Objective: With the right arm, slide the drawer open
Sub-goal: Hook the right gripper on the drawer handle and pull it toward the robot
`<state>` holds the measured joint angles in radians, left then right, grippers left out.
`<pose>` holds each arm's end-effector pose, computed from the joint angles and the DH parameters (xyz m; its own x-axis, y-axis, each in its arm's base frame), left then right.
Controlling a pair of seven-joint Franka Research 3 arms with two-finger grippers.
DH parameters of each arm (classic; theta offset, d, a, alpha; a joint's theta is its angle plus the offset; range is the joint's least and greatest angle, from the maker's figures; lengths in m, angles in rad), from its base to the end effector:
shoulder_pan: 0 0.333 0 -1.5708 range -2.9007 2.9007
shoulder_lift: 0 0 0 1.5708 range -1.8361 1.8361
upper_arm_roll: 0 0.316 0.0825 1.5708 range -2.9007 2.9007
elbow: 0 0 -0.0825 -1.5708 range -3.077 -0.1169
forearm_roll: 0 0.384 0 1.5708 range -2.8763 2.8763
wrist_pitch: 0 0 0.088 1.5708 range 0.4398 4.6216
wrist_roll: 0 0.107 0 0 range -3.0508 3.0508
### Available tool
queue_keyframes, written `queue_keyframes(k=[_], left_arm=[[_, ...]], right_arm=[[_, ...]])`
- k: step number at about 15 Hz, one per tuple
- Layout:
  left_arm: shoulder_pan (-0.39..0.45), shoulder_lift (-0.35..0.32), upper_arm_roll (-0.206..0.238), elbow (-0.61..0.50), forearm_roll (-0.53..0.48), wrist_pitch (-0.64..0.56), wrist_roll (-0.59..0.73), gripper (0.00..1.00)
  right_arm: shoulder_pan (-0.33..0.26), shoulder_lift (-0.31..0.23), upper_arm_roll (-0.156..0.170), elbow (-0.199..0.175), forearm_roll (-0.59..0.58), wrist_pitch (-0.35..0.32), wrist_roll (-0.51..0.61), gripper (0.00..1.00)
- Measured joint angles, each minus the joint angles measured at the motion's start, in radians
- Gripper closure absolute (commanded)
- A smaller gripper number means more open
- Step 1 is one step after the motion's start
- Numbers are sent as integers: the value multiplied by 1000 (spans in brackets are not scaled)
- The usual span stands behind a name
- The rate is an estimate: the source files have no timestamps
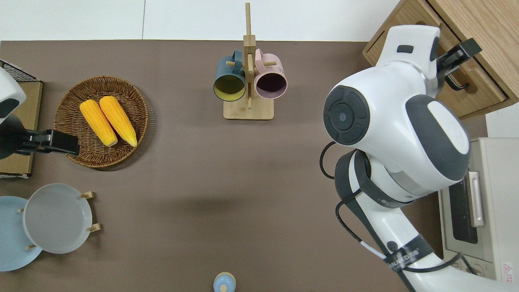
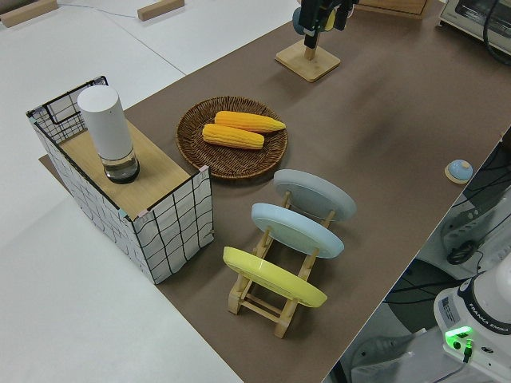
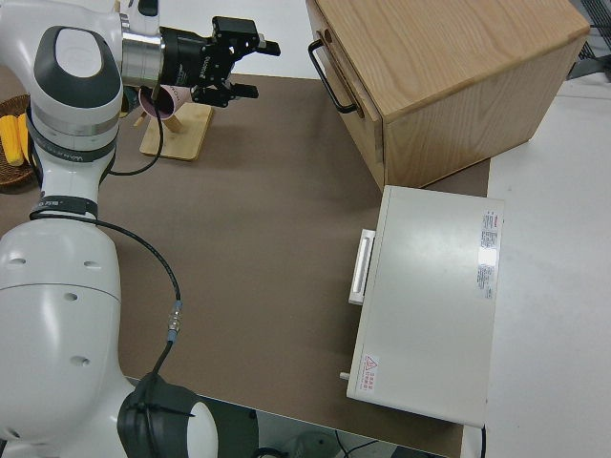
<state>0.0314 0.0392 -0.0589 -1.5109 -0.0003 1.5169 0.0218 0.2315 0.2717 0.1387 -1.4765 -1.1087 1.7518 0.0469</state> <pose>0.5612 -0.0148 0.6261 0.9982 -0.0493 -0.0331 -0.0492 -0.9988 0.0033 0.6420 0.1503 0.5693 0.8730 0.4856 -0.0455 0.2757 -0.4143 0.8674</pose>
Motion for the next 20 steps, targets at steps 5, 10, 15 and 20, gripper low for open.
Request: queue_keyframes(k=[5, 10, 15, 20], left_arm=[[0, 0, 0, 0, 0, 0, 0, 7], [0, 0, 0, 0, 0, 0, 0, 7], [0, 0, 0, 0, 0, 0, 0, 7], [0, 0, 0, 0, 0, 0, 0, 7]], right_arm=[[2, 53, 1, -35, -170, 23, 64, 19], [-3, 102, -8, -57, -277, 24, 179, 21], [-4, 154, -19, -64, -358, 24, 309, 21], [-8, 200, -32, -71, -451, 19, 390, 21]])
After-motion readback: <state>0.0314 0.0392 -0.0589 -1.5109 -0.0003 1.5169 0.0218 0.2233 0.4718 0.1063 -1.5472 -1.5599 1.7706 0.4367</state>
